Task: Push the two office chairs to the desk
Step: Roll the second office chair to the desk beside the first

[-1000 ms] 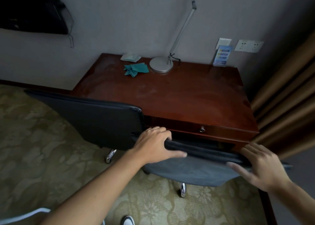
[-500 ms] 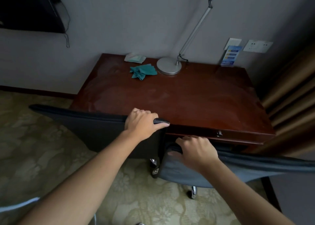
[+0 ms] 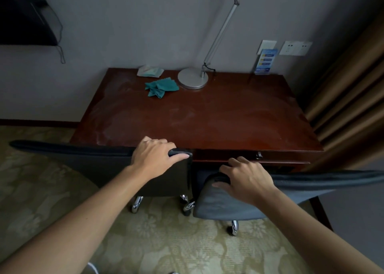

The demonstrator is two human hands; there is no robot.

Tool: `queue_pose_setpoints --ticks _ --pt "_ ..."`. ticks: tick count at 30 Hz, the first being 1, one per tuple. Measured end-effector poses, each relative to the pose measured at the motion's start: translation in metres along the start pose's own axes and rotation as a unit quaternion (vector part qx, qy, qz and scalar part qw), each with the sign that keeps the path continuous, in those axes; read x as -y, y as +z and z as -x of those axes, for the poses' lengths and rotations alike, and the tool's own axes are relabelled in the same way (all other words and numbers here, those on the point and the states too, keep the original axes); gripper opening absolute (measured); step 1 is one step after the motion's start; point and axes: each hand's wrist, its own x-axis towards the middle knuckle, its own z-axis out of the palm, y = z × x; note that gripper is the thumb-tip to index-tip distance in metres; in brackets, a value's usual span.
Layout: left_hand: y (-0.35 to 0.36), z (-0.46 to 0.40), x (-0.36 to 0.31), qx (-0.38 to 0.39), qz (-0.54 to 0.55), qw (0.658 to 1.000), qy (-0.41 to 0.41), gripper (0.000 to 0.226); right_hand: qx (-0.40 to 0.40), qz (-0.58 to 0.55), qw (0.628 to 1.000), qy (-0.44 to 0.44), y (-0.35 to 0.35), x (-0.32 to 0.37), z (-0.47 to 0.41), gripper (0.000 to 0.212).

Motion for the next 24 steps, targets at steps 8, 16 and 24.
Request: queue_pose_setpoints --ticks 8,16,24 --pt "-0.006 -0.002 -0.056 0.012 0.056 0.996 -0.064 0.052 0.011 -0.079 0.996 -0.036 -0.006 -0.032 0.022 0.061" --pt "-0.001 0.023 -0.192 0.096 0.112 0.989 0.014 0.078 0.065 -0.011 0.992 0.11 0.011 -0.21 0.127 0.058" --pt "0.005 0.021 -0.224 0.06 0.057 0.994 -0.069 0.057 -0.028 -0.064 0.993 0.096 0.041 -0.257 0.183 0.038"
